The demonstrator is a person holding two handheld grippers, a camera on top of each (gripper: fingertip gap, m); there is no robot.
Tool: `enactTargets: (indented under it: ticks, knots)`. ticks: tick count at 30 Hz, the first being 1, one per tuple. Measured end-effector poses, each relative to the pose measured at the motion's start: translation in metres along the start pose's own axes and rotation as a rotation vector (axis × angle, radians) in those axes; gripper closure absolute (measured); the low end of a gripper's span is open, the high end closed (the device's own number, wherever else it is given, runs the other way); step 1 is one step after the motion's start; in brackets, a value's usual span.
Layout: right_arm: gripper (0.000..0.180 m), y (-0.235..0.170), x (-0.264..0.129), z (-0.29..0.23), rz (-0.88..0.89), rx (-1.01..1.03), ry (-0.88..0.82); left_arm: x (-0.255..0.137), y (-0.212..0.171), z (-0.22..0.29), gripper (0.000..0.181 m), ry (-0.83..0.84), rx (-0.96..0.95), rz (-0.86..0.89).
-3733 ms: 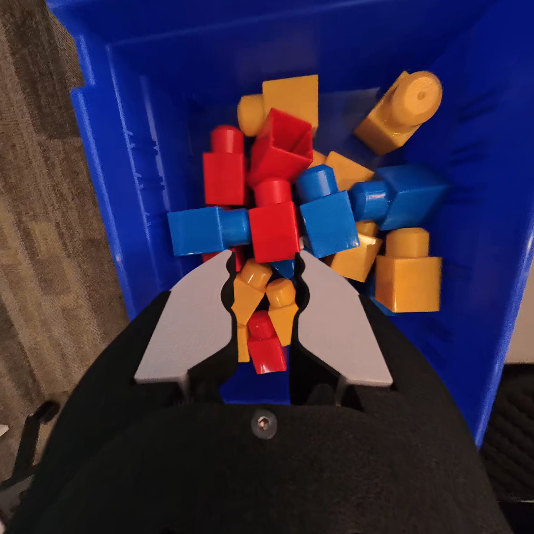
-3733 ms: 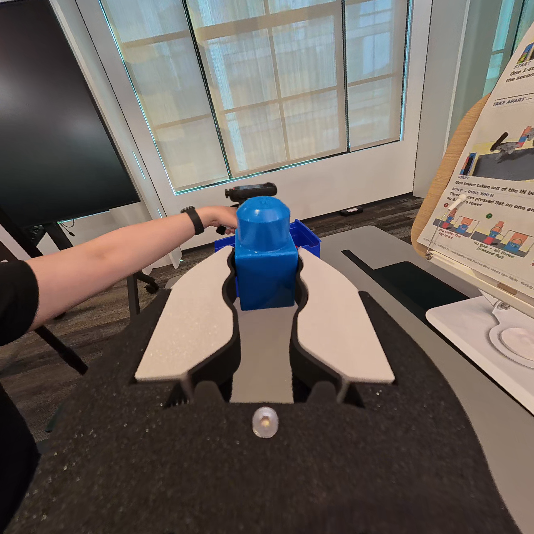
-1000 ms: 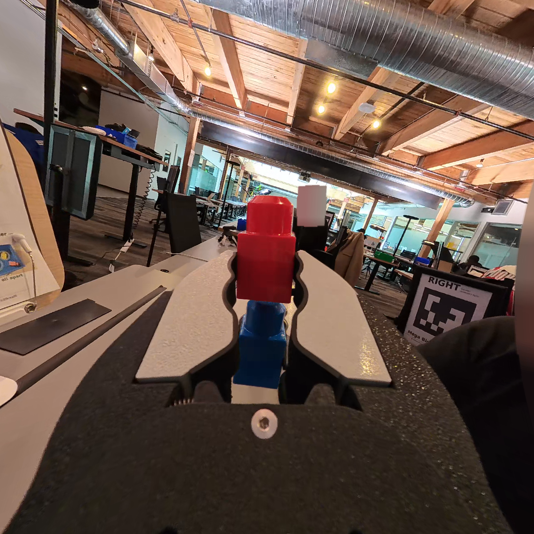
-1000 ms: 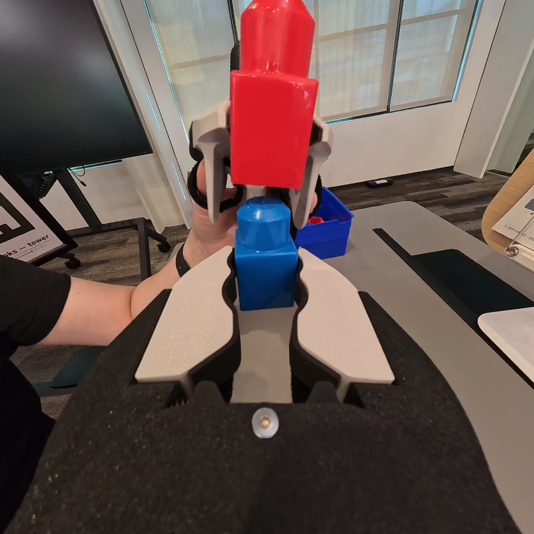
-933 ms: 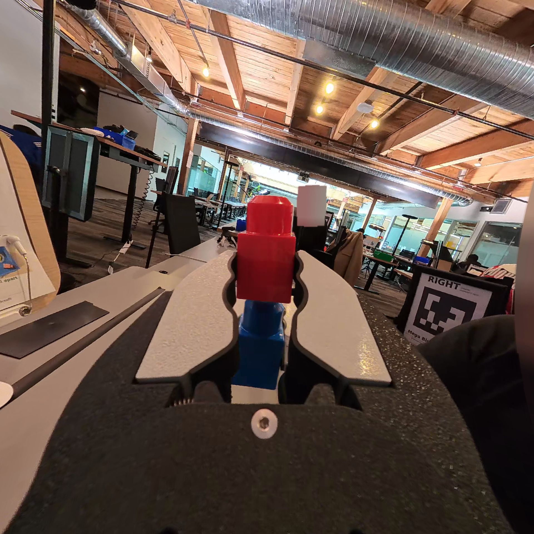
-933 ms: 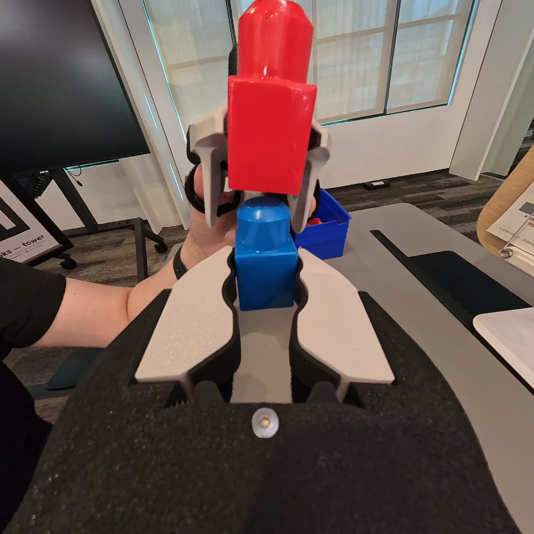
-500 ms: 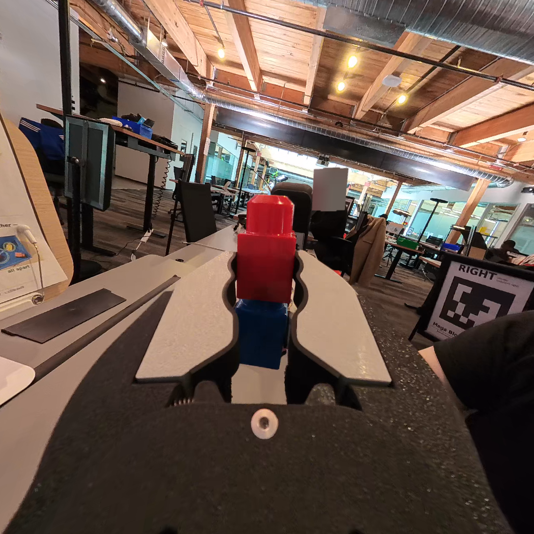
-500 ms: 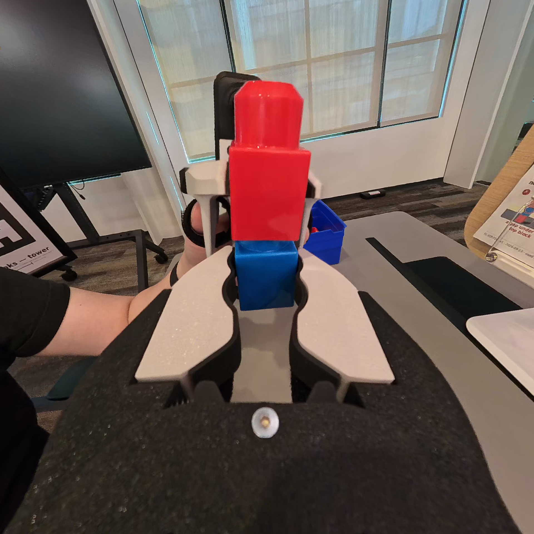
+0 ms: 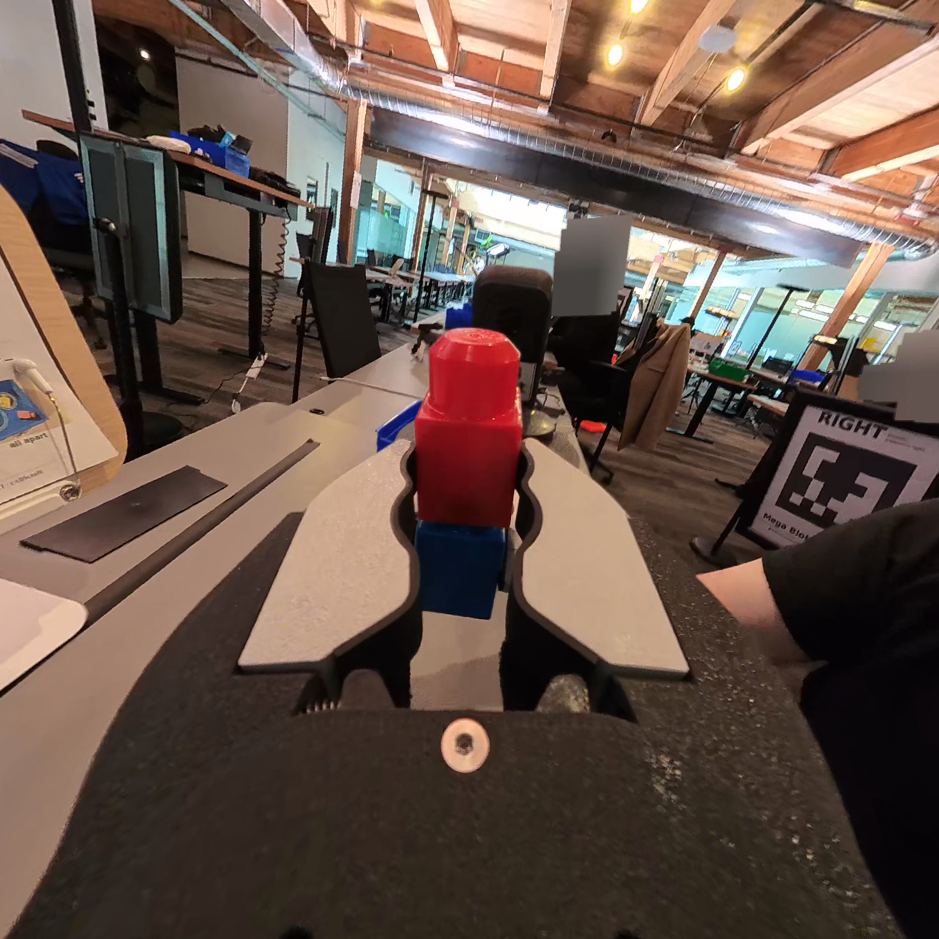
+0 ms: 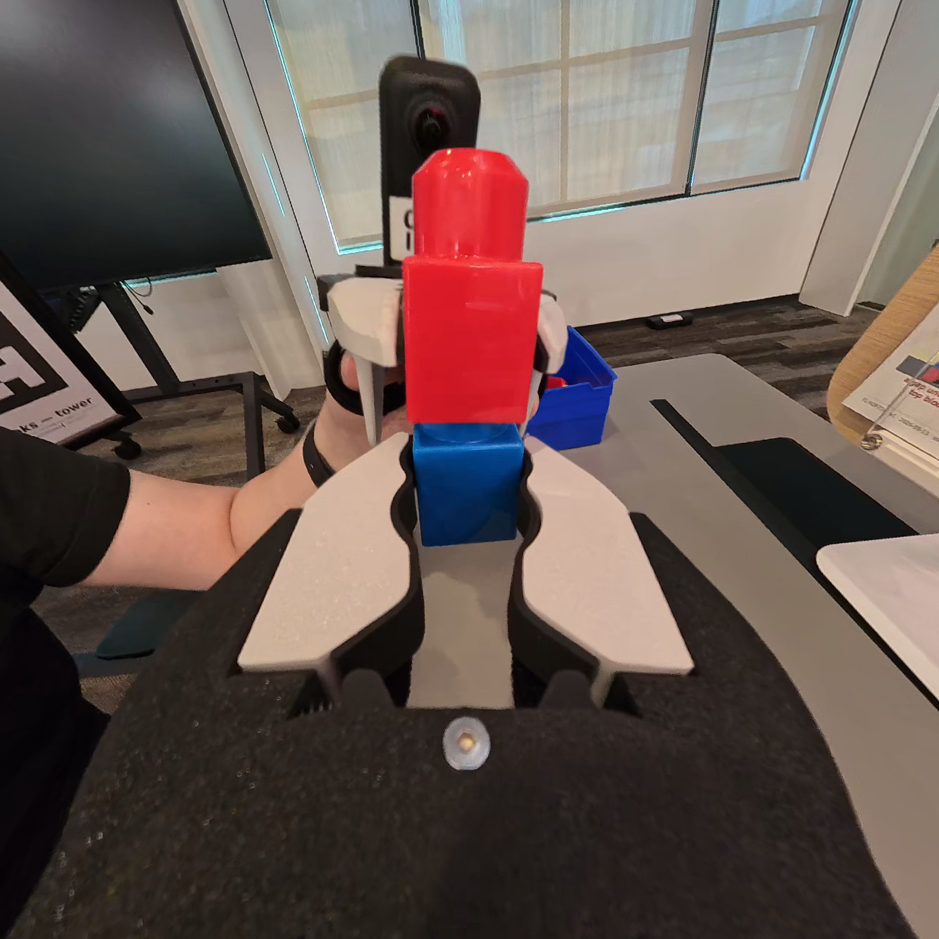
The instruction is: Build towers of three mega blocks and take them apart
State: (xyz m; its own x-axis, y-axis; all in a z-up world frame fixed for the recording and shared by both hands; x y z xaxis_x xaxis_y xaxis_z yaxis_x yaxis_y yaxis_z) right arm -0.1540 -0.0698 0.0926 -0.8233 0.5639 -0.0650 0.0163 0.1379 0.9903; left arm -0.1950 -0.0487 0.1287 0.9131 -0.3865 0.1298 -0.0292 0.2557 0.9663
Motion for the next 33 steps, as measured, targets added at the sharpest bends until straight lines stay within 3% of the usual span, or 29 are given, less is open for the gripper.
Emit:
enactTargets:
  ticks: [10, 22, 33]
  knots:
    - [0.144, -0.012, 0.000, 0.006, -0.127, -0.079, -0.077, -0.005, -0.015, -0.005, 0.145, 0.052, 0.048, -0.188]
    - [0.144, -0.018, -0.003, 0.001, -0.155, -0.077, 0.009, -0.008, -0.026, -0.001, 0.145, 0.002, 0.027, -0.295]
    - [0.144, -0.007, -0.004, -0.006, -0.085, -0.040, 0.041, -0.002, -0.005, 0.007, 0.144, -0.030, 0.103, -0.070]
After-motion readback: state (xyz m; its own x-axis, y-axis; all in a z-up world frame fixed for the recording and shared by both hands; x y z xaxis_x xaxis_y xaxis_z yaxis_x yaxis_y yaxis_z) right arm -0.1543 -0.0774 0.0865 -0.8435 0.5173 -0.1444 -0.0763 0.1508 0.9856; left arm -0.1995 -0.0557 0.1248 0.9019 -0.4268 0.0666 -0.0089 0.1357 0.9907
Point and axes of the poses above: each gripper's, where its closed fingertips meet, x out along the fingers, y out of its top, z = x × y across the jaws, the point moved 4 cm from there along -x, back along the fingers, and after that the axes turned 5 degrees about -y, right-handed, at the moved point
